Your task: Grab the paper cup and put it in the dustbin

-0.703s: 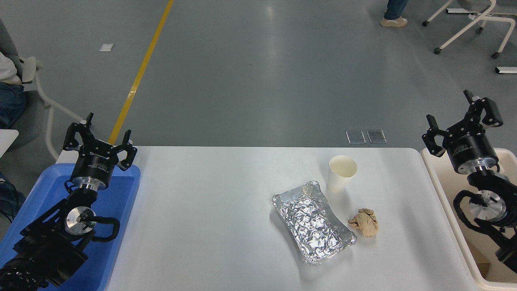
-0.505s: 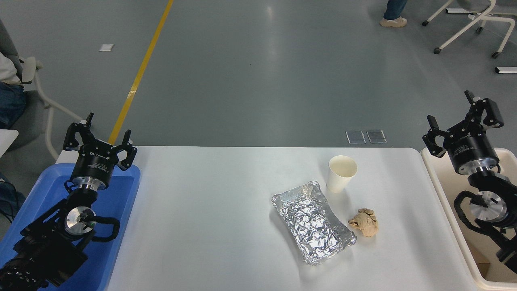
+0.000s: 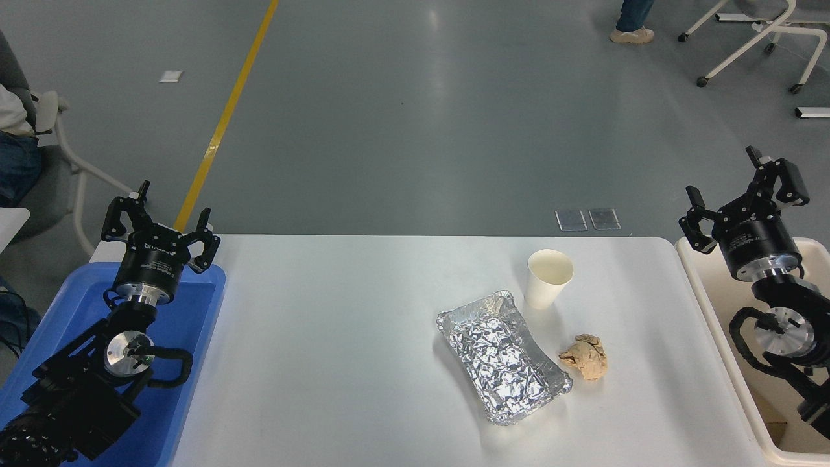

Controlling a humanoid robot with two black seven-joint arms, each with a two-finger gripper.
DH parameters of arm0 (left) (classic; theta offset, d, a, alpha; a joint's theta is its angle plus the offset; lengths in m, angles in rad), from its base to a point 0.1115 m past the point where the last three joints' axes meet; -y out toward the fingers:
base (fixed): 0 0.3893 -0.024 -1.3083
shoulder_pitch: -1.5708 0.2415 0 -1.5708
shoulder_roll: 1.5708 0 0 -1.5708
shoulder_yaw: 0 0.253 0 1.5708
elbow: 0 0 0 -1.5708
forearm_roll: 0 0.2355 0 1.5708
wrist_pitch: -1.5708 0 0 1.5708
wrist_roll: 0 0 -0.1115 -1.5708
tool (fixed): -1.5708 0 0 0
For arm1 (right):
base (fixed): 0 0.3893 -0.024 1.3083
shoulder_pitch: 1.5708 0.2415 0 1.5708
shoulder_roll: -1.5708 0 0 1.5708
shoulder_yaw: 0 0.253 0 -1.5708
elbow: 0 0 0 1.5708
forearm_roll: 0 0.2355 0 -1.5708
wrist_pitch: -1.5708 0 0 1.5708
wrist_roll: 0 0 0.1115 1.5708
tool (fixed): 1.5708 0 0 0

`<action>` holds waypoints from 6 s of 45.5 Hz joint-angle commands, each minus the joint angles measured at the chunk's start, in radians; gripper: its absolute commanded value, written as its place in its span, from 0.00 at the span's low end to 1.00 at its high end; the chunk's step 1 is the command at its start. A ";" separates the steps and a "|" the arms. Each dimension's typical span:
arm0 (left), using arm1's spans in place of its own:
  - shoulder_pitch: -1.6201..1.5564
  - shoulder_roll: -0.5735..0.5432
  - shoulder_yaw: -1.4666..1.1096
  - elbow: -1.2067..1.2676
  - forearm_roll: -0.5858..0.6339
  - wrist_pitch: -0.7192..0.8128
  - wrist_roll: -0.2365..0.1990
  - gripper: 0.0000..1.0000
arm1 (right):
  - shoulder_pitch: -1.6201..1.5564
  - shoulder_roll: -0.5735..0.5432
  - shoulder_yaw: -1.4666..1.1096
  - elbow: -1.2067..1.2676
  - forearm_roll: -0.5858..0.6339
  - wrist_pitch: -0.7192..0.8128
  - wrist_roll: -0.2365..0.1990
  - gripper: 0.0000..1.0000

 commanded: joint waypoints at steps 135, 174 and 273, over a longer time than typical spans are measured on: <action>0.000 0.000 -0.001 -0.001 0.000 0.000 0.000 0.99 | 1.509 0.468 -2.120 0.259 0.226 0.372 -0.555 1.00; 0.000 0.000 -0.001 -0.001 0.000 0.000 0.000 0.99 | 0.923 0.544 -2.130 -0.196 0.221 0.126 -0.555 1.00; 0.001 0.000 0.000 0.001 0.000 0.000 0.000 0.99 | 1.470 0.262 -2.044 -0.052 0.201 0.272 -0.546 0.00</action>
